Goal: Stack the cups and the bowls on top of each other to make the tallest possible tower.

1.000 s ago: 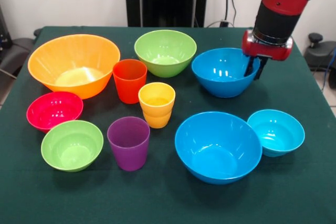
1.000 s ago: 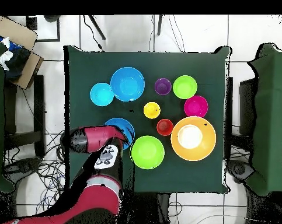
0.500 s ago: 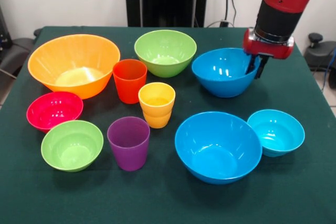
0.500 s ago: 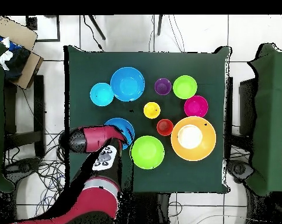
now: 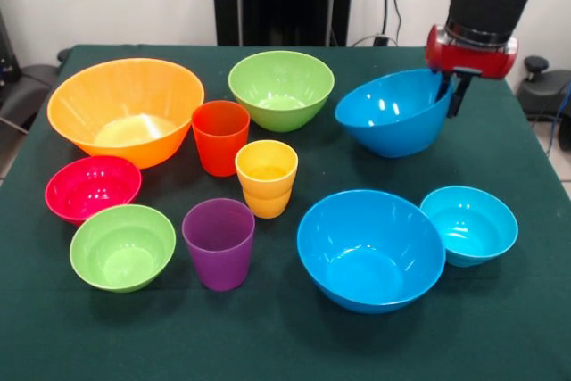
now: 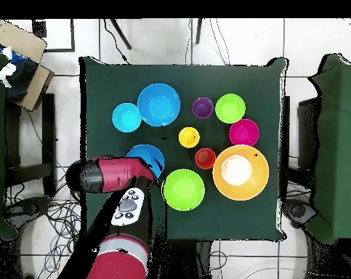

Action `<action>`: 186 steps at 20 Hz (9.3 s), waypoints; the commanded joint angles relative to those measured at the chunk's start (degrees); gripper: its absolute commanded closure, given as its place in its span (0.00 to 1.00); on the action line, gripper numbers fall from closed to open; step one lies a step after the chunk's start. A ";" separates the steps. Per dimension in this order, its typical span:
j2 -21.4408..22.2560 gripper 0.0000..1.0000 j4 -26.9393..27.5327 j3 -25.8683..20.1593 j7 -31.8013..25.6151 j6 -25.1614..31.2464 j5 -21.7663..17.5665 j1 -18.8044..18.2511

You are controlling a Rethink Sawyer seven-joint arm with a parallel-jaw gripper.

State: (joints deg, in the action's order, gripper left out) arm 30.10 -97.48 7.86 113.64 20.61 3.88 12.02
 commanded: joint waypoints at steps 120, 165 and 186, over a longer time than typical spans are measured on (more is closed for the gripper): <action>16.14 0.00 -25.61 -32.69 -4.78 6.33 -24.30 -46.05; 4.40 0.00 -19.03 -27.91 1.35 -5.27 -24.08 -39.12; 15.13 0.00 -24.59 -32.48 -1.29 2.99 -20.78 -43.53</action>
State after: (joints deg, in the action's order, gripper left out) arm 43.44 -120.62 -21.10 113.64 17.84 -16.51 -30.15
